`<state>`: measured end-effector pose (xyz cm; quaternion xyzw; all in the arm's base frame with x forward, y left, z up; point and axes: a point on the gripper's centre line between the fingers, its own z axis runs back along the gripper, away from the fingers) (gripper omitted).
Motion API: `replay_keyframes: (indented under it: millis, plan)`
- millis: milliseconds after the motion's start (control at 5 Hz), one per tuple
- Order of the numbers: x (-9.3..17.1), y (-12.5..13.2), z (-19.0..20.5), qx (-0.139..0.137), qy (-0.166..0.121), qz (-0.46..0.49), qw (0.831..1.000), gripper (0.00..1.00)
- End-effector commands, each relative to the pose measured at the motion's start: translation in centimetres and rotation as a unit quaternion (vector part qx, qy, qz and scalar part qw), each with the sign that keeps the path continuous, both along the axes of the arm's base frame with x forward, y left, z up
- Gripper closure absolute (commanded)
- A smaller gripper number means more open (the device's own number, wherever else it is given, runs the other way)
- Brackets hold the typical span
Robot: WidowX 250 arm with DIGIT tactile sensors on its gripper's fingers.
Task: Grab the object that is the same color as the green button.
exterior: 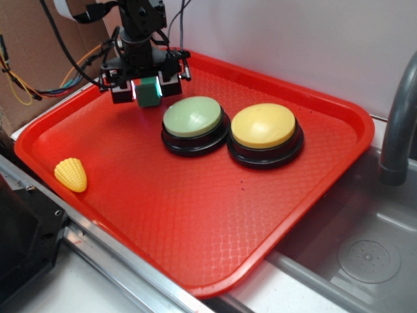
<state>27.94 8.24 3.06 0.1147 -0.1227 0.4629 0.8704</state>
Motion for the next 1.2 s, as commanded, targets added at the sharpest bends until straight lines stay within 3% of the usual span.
replay_keyframes:
  millis: [0, 200, 600, 800, 1000]
  plan:
    - [-0.4, -2.7, 10.0, -0.024, 0.042, -0.185, 0.982, 1.0]
    - [-2.6, -6.0, 12.6, -0.062, 0.076, -0.293, 0.951, 1.0]
    - [-9.4, -10.6, 15.4, -0.085, 0.1, -0.473, 0.871, 1.0]
    - [-10.8, -11.0, 15.0, -0.101, 0.104, -0.493, 0.858, 1.0]
    - [-10.6, -10.4, 15.5, -0.084, 0.111, -0.506, 0.851, 1.0]
